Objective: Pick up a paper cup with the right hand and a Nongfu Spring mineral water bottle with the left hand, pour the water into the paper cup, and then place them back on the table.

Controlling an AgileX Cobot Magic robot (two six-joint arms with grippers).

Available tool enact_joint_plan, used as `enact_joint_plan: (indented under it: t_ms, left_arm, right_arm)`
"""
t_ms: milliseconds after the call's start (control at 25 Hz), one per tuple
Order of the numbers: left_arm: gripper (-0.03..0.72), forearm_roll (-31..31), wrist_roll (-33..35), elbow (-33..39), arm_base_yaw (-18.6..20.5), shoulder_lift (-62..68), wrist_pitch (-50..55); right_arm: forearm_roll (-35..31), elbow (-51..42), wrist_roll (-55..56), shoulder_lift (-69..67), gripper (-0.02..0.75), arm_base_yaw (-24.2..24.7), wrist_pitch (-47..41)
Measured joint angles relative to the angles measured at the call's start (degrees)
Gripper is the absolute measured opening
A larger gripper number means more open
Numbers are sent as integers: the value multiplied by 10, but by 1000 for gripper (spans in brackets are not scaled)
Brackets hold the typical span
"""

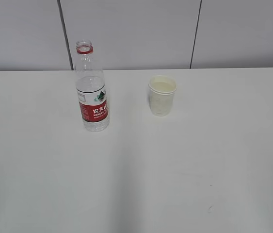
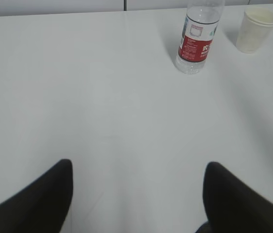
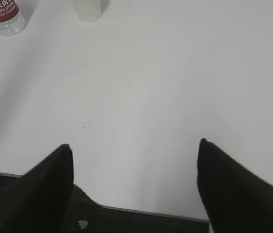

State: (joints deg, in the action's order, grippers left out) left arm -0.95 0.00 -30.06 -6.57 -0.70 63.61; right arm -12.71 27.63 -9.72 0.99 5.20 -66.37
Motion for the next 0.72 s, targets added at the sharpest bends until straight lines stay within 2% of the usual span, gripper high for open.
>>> enact_joint_plan:
  t_ms: [720]
  left_arm:
    - [510,0,0,0,0,0,0]
  right_arm:
    - [0,0,0,0,588,0,0]
